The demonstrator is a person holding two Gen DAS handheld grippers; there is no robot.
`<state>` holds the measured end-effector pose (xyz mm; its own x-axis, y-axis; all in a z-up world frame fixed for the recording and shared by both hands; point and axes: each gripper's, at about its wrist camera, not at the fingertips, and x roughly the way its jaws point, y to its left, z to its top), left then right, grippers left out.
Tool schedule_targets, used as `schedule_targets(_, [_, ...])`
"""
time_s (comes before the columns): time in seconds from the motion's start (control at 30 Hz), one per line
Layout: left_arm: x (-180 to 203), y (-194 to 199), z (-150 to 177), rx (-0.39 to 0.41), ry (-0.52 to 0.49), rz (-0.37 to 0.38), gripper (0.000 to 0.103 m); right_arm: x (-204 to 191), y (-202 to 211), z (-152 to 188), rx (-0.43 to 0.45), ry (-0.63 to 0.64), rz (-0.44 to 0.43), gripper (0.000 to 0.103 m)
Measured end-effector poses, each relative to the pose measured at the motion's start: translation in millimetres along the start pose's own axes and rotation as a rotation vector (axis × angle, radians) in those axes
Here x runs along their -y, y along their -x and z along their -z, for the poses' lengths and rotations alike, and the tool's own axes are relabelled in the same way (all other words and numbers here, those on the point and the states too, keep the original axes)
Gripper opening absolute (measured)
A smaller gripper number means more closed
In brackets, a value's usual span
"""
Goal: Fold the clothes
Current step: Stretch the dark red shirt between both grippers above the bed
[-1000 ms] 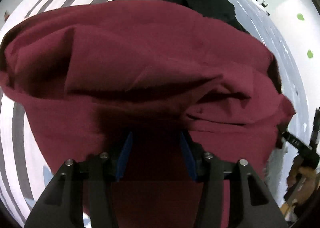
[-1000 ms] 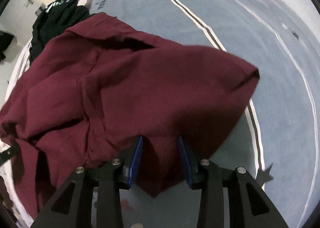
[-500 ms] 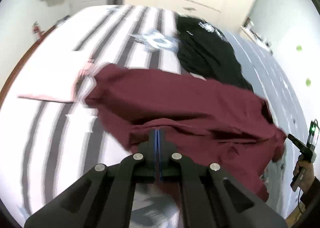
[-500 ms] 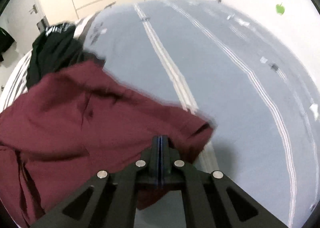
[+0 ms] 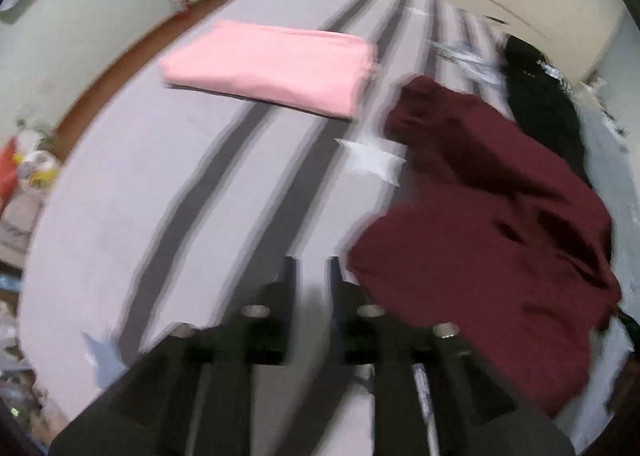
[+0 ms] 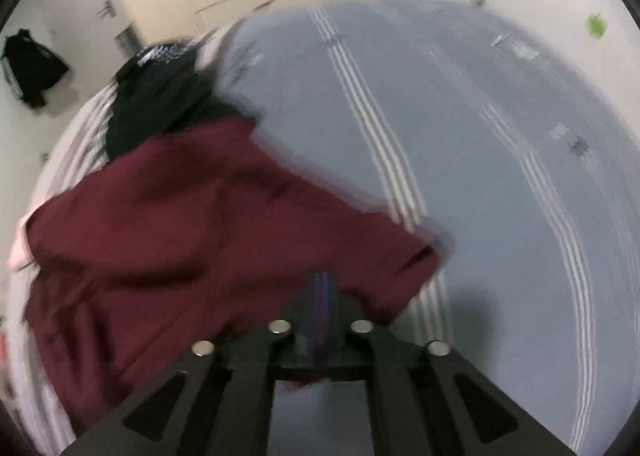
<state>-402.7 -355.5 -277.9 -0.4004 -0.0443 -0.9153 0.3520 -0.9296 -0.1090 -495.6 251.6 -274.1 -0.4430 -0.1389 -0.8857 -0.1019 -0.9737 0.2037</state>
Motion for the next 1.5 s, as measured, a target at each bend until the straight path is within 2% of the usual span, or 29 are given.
schedule_targets(0.07, [31, -3, 11, -0.024, -0.024, 0.109, 0.050, -19, -9, 26, -0.053, -0.027, -0.069, 0.028])
schedule_targets(0.1, [48, -6, 17, -0.043, -0.043, 0.147, 0.055, -27, -12, 38, -0.069, -0.045, -0.093, 0.028])
schedule_targets(0.23, [109, -31, 40, -0.128, -0.118, 0.246, 0.059, -52, -20, 63, -0.107, -0.095, -0.157, 0.032])
schedule_targets(0.3, [132, -50, 49, -0.174, -0.165, 0.245, 0.059, -58, -24, 60, -0.104, -0.103, -0.173, 0.036])
schedule_targets(0.4, [153, -79, 64, -0.232, -0.208, 0.210, 0.059, -72, -29, 60, -0.100, -0.091, -0.183, 0.036])
schedule_targets(0.53, [167, -94, 77, -0.212, -0.309, 0.140, 0.059, -88, -46, 59, -0.119, -0.044, -0.149, 0.037])
schedule_targets(0.57, [167, -93, 79, -0.195, -0.328, 0.142, 0.048, -89, -47, 59, -0.112, -0.033, -0.137, 0.038])
schedule_targets(0.6, [167, -92, 80, -0.179, -0.350, 0.142, 0.023, -89, -49, 59, -0.106, -0.022, -0.126, 0.038])
schedule_targets(0.63, [165, -90, 81, -0.168, -0.359, 0.149, 0.012, -90, -50, 60, -0.100, -0.012, -0.114, 0.034])
schedule_targets(0.67, [162, -86, 81, -0.158, -0.361, 0.158, 0.003, -91, -52, 60, -0.093, -0.001, -0.102, 0.016])
schedule_targets(0.7, [159, -82, 80, -0.149, -0.364, 0.167, 0.003, -92, -53, 60, -0.087, 0.010, -0.090, 0.004])
schedule_targets(0.77, [151, -65, 79, -0.108, -0.355, 0.181, 0.003, -89, -50, 60, -0.071, 0.021, -0.082, 0.003])
schedule_targets(0.9, [116, 3, 74, 0.016, -0.280, 0.212, 0.003, -72, -23, 57, -0.006, 0.027, -0.036, 0.003])
schedule_targets(1.07, [65, 80, 60, 0.123, -0.136, 0.246, 0.002, -27, 41, 28, 0.109, 0.023, 0.038, 0.003])
schedule_targets(1.17, [43, 95, 72, 0.101, -0.117, 0.210, 0.003, -1, 79, 9, 0.168, 0.033, 0.089, 0.003])
schedule_targets(1.23, [29, 90, 92, 0.046, -0.134, 0.165, 0.003, 8, 83, -4, 0.169, 0.052, 0.134, 0.003])
schedule_targets(1.33, [4, 61, 141, -0.093, -0.099, 0.037, 0.000, 32, 75, -8, 0.111, 0.084, 0.188, 0.003])
schedule_targets(1.37, [-2, 49, 155, -0.133, -0.091, 0.003, 0.000, 38, 60, -5, 0.059, 0.096, 0.209, 0.003])
schedule_targets(1.43, [-11, 39, 175, -0.166, -0.059, -0.046, 0.001, 37, 44, 3, -0.011, 0.099, 0.200, 0.006])
schedule_targets(1.47, [-13, 40, 179, -0.163, -0.030, -0.040, 0.006, 34, 46, 11, -0.017, 0.095, 0.175, 0.009])
schedule_targets(1.5, [-14, 43, 182, -0.155, 0.002, -0.028, 0.017, 32, 48, 18, -0.023, 0.091, 0.149, 0.012])
